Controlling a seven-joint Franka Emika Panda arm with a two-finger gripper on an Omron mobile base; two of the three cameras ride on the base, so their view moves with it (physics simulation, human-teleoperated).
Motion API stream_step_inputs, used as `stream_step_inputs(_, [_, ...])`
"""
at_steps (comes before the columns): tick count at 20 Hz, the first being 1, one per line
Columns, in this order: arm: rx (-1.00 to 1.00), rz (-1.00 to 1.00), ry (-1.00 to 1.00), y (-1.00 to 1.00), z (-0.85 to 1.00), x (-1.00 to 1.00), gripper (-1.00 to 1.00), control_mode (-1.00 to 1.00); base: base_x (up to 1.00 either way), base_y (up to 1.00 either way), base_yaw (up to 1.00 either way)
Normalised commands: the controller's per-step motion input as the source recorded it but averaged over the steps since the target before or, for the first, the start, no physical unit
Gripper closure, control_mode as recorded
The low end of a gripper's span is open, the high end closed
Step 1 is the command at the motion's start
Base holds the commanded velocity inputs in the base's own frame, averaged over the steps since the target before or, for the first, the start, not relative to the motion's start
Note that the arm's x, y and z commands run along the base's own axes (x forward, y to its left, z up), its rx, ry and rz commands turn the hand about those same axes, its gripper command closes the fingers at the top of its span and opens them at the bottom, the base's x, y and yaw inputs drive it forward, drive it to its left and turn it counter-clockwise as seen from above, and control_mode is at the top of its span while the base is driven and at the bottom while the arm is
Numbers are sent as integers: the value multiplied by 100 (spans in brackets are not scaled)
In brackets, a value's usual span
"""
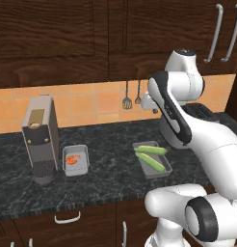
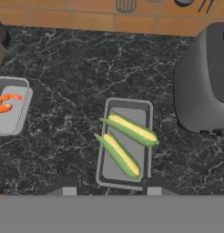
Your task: Take the meat container that has the shrimp and place it on the second highest rack of the freezer. Then take the vegetable container that has the corns and place it on the highest rack of the freezer.
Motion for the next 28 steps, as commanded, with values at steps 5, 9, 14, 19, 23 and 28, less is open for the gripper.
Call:
stream_step_inputs(5, [1,0,-1,58,-14,-17,-100,-100,0,0,0])
stream_step_inputs(9, [0,0,-9,100,-80,-28,-100,-100,0,0,0])
stream_step_inputs(14, [0,0,0,100,-100,8,-100,-100,0,0,0])
stream_step_inputs(19, [7,0,2,91,-72,23,-100,-100,0,0,0])
stream_step_inputs(23, [12,0,3,69,-55,33,-100,-100,0,0,0])
stream_step_inputs(28, [2,-8,-6,69,-11,10,-100,-100,0,0,0])
